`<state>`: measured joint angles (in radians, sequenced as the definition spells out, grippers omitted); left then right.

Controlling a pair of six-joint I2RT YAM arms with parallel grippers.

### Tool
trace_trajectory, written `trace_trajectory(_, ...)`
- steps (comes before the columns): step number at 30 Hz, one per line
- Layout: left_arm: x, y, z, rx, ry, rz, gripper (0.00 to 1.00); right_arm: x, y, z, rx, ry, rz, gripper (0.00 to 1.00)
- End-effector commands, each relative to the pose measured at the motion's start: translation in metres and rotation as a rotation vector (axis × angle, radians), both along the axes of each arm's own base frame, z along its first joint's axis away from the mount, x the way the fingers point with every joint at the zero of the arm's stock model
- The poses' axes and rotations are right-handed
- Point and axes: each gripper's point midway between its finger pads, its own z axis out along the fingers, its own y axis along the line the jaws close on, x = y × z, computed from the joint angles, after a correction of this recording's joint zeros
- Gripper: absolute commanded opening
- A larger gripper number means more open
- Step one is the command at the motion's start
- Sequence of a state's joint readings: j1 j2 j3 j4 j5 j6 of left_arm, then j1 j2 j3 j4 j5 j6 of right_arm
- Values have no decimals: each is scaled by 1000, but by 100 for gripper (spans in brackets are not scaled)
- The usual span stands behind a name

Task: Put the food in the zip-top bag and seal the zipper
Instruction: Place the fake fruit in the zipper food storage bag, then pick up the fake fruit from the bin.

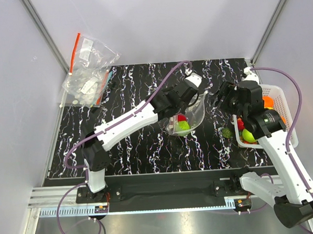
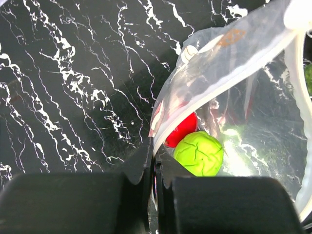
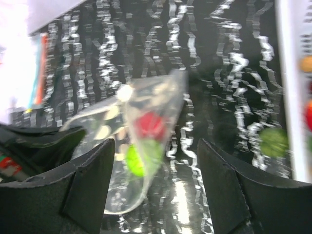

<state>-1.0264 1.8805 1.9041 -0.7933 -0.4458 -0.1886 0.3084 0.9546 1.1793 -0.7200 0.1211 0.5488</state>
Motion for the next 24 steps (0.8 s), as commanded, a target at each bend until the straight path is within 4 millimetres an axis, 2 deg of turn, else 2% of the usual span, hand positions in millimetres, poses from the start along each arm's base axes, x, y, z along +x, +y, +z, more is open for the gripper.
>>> trace_trajectory(1, 2, 5, 22, -63, -42, 21, 6, -1, -33, 10, -94, -9, -120, 76)
trace_trajectory(3, 2, 6, 22, -63, -39, 19, 6, 2, -46, 13, -92, 9, -150, 76)
trace_trajectory(6, 1, 5, 23, -70, -36, 12, 6, 8, -50, 12, -48, 25, -127, 76)
trace_trajectory(7, 0, 5, 24, -73, -36, 10, 6, 11, -64, 11, -42, 30, -168, 76)
trace_trajectory(9, -1, 2, 22, -82, -32, -5, 6, 17, -80, 4, -52, 43, -205, 77)
trace_trajectory(10, -1, 2, 21, -81, -31, -10, 6, 20, -99, 1, -56, 49, -263, 77)
trace_trajectory(12, -2, -2, 19, -85, -25, -24, 6, 30, -112, -8, -54, 63, -287, 78)
trace_trajectory(13, -2, -3, 18, -82, -22, -34, 5, 33, -125, -11, -51, 67, -324, 78)
trace_trajectory(16, -2, -4, 19, -85, -27, -44, 5, 47, -142, -18, -88, 72, -384, 79)
trace_trajectory(20, -6, -4, 18, -92, -21, -65, 5, 67, -158, -23, -114, 48, -456, 86)
trace_trajectory(23, -9, -5, 20, -108, -21, -84, 4, 85, -173, -38, -128, 66, -508, 88)
trace_trajectory(24, -9, -5, 21, -113, -23, -87, 5, 92, -179, -51, -109, 94, -516, 88)
